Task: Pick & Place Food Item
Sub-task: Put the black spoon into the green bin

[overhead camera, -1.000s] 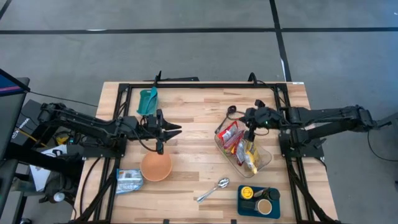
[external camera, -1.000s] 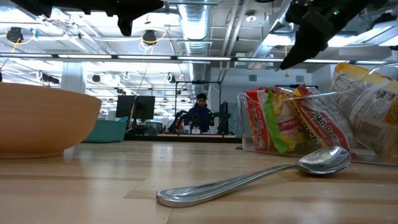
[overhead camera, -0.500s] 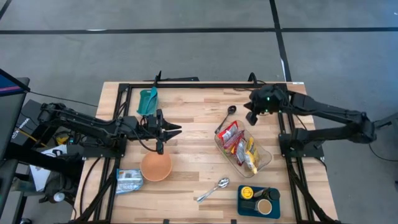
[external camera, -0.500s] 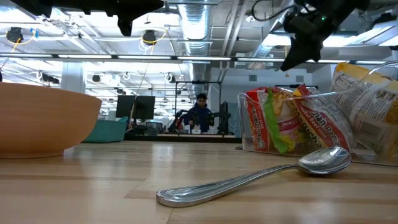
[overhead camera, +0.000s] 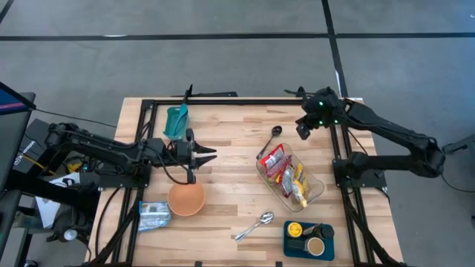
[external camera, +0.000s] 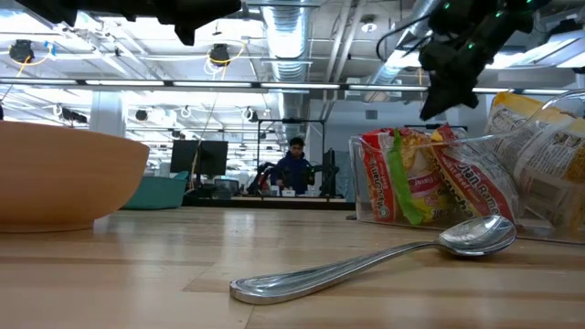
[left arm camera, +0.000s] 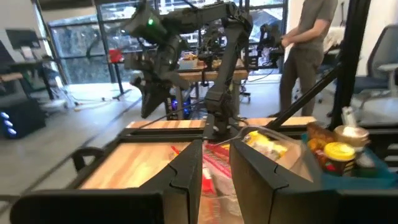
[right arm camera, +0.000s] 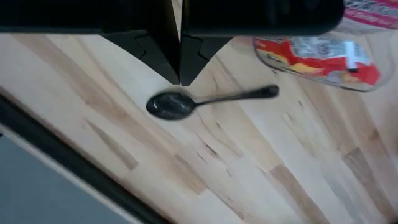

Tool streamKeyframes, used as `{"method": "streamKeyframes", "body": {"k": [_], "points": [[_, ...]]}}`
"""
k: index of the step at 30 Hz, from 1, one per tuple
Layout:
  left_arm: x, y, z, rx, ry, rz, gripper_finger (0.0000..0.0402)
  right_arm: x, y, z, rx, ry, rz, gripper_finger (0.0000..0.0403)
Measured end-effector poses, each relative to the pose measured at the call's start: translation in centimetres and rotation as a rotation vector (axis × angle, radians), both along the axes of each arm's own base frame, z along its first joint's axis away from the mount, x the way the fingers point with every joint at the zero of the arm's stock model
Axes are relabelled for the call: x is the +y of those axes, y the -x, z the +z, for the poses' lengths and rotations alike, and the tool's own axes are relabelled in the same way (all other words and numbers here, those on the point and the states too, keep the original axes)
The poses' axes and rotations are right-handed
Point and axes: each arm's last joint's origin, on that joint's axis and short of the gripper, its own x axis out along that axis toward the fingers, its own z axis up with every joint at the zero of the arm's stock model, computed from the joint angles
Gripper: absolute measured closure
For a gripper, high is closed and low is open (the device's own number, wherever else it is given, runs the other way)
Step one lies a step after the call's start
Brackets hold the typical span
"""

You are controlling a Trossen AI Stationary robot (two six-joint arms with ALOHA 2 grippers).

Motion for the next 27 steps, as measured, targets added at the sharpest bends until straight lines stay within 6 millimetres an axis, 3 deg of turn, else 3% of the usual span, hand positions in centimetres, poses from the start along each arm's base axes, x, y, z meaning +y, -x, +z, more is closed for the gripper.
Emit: {"method": "streamKeyframes", "body": {"k": [9,20,27], "points": [[2.2,-0.1,0.0,0.01,-0.049,0.123,0.0325,-2.9,-2.9,-4.0,0.096,-0.121,0.016,0.0403],[5.4,0.1,0.0,0.005,-0.016,0.275,0.0325,-4.2,-5.4,-8.5,0.154,-0.347,-0.173,0.0403],[6.4,0.3,0.0,-0.029,0.098,0.314,0.0325,-4.3,-5.8,-9.2,0.149,-0.401,-0.239,0.0403]]}}
